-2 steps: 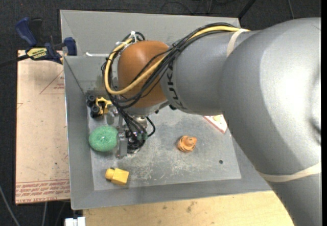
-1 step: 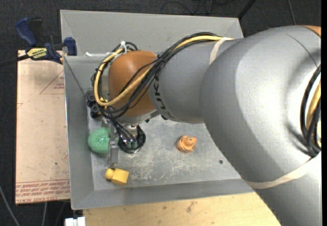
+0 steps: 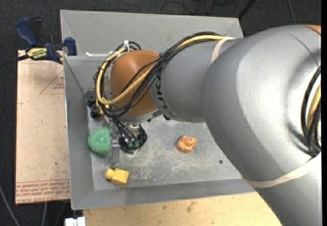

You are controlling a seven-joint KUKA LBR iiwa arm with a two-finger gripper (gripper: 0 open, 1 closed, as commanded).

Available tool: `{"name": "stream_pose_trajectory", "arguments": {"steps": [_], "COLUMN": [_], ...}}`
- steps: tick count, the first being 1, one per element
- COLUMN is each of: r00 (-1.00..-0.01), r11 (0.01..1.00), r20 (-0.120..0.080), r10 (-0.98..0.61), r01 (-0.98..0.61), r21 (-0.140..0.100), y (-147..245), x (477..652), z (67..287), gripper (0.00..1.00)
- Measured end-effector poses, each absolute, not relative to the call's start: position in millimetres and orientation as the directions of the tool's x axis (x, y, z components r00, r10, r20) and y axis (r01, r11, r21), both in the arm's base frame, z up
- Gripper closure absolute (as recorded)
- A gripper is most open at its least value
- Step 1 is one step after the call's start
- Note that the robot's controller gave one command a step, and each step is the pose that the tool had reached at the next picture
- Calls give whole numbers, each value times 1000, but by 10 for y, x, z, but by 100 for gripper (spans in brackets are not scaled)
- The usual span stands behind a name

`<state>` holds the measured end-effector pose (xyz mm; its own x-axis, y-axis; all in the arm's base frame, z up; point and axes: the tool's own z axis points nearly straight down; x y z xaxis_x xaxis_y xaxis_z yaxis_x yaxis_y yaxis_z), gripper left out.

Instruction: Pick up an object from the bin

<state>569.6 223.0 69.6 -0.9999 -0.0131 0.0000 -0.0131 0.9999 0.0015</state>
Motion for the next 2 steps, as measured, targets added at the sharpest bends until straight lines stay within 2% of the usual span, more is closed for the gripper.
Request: {"name": "stream_pose_trajectory", "arguments": {"steps": [1, 2], "r00": [-1000, -990], "r11": [1000, 990], "r20": [0, -4], "r10": [-10, 143], "r01": [-10, 143], "r21": [1, 5], "y": [2304, 2367], "x": [5574, 5545], "z": [974, 752], "gripper": [0, 100]}}
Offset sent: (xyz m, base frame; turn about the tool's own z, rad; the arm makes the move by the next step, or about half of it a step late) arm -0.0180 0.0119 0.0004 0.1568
